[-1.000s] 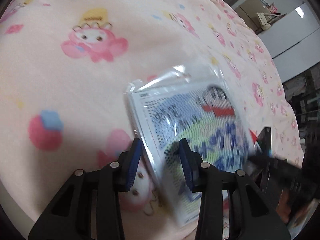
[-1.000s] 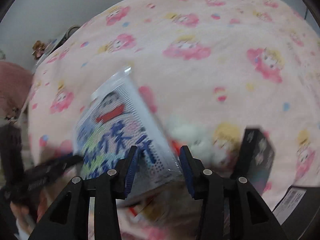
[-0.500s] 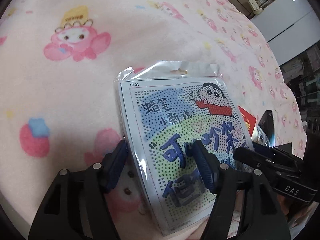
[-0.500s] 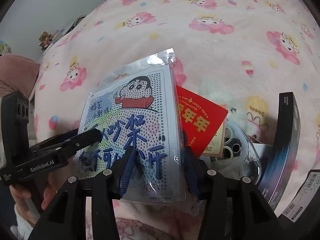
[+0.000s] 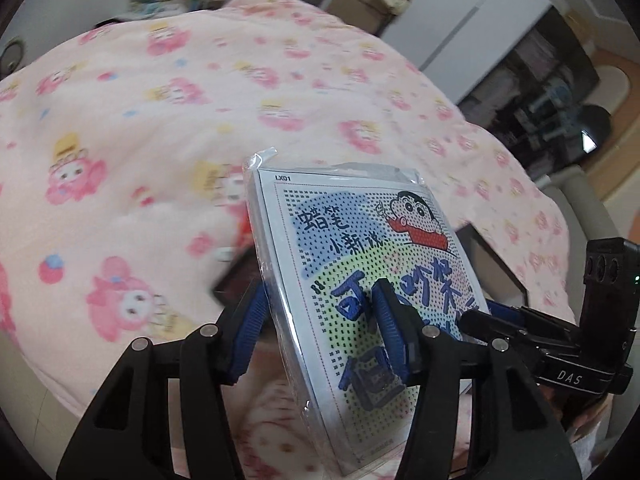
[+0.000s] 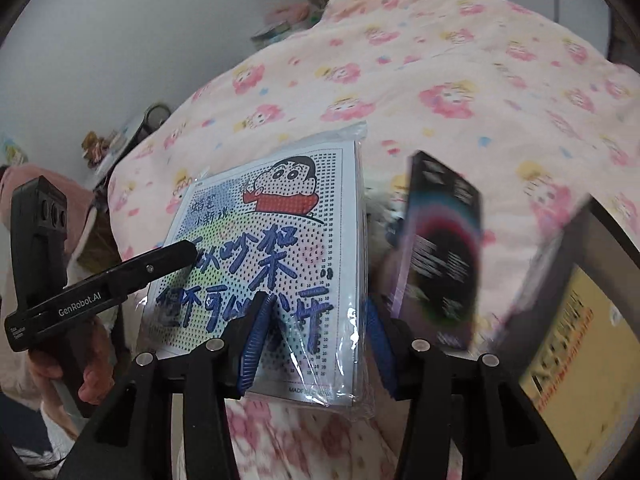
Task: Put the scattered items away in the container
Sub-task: 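Lift the Shin-chan card and carry it over the open black box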
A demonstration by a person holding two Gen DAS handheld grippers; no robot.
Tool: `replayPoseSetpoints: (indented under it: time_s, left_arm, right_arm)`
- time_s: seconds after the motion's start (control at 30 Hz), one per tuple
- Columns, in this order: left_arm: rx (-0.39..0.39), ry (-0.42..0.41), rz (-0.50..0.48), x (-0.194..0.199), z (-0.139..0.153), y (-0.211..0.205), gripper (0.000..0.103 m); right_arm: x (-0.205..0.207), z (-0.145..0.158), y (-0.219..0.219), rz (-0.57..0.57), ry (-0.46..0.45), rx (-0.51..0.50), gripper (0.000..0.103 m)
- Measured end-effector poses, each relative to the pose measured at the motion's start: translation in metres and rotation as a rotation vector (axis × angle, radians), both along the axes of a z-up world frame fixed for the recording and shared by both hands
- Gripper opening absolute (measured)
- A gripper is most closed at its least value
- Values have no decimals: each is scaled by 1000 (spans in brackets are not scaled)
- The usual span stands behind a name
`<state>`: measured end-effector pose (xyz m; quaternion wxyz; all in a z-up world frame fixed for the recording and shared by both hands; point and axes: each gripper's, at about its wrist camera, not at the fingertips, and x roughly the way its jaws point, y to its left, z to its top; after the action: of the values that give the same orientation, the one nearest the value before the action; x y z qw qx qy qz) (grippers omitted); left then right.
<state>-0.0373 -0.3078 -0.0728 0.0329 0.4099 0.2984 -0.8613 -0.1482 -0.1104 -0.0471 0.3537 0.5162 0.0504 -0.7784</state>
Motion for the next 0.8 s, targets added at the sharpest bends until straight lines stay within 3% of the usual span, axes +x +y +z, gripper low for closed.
replayPoseSetpoints:
  time_s: [0.27, 0.37, 0.43, 0.57, 0.7, 0.8]
  left_arm:
    - [34, 85, -272, -55, 34, 115, 55]
    - [80, 88, -376, -90, 36, 162, 54]
    - [66, 85, -428, -109, 36, 193, 54]
    - [40, 12, -534, -147, 17, 246, 54]
    - [30, -68, -564, -169, -11, 267, 54]
    - [-38, -127, -569, -179, -28, 285, 54]
  right_arm:
    - [18, 30, 141, -236, 67, -25, 44]
    - [20, 30, 190, -326, 91, -1, 44]
    - [19, 23, 227, -393, 71, -3, 44]
    - [13, 1, 272, -466, 37, 28, 44]
    - [-1, -28, 297, -490, -16, 39, 44]
    - [-12, -52, 311, -483, -88, 29, 44]
